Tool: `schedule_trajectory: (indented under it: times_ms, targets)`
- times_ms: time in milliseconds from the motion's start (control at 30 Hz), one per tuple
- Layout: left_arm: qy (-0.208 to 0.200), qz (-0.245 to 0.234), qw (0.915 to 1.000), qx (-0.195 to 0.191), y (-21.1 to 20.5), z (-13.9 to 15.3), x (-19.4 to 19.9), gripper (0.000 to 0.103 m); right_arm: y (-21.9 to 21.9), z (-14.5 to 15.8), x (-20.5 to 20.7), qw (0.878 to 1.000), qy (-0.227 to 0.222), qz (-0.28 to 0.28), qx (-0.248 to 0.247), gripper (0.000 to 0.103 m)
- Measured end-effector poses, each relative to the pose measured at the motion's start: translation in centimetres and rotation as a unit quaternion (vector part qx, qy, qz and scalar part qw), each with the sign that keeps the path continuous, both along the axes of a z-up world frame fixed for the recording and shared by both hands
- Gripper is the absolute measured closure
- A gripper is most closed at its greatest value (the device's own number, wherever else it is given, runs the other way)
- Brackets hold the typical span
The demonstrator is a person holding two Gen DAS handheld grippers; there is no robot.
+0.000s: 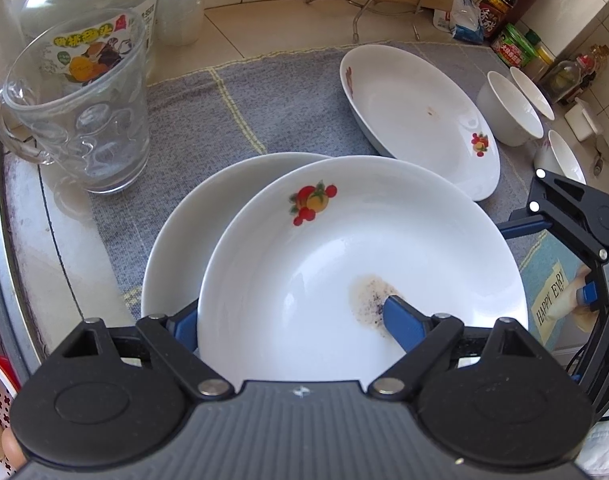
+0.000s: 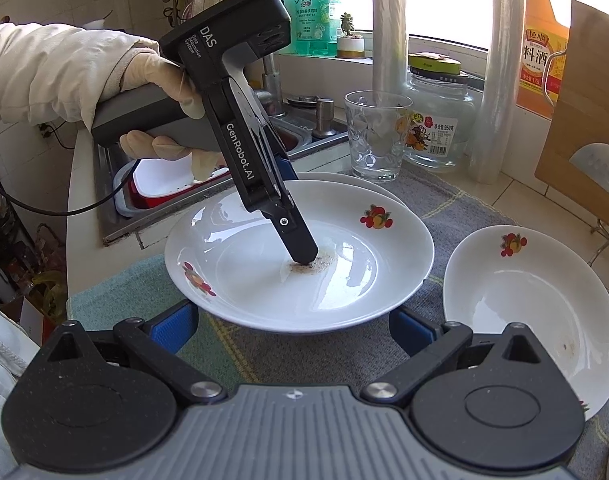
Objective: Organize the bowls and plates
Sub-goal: 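Lower the stained plate onto the plate beside the sink, open left gripper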
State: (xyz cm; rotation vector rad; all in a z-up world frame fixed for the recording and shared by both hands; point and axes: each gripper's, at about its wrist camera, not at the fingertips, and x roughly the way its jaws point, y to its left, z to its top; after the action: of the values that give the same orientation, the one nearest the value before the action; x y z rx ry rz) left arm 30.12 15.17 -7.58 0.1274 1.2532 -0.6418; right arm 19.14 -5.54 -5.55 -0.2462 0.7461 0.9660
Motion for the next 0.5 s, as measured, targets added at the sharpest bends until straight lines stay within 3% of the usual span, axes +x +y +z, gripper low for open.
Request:
schedule_trajectory:
  times_ms: [333,500]
  targets:
    - [0.005,-0.01,0.9999,0.006,-0.64,-0.12,0.74,0.009,-0.71,0.67,0.13,0.999,0.009,-0.022,0.032,0.0]
    - [0.001,-0.011,0.9999,0.013,-0.73,0.05,1.0,0.009,-0.42,0.21,-0.21,1.0,0.008,-0.017,0.02,0.0]
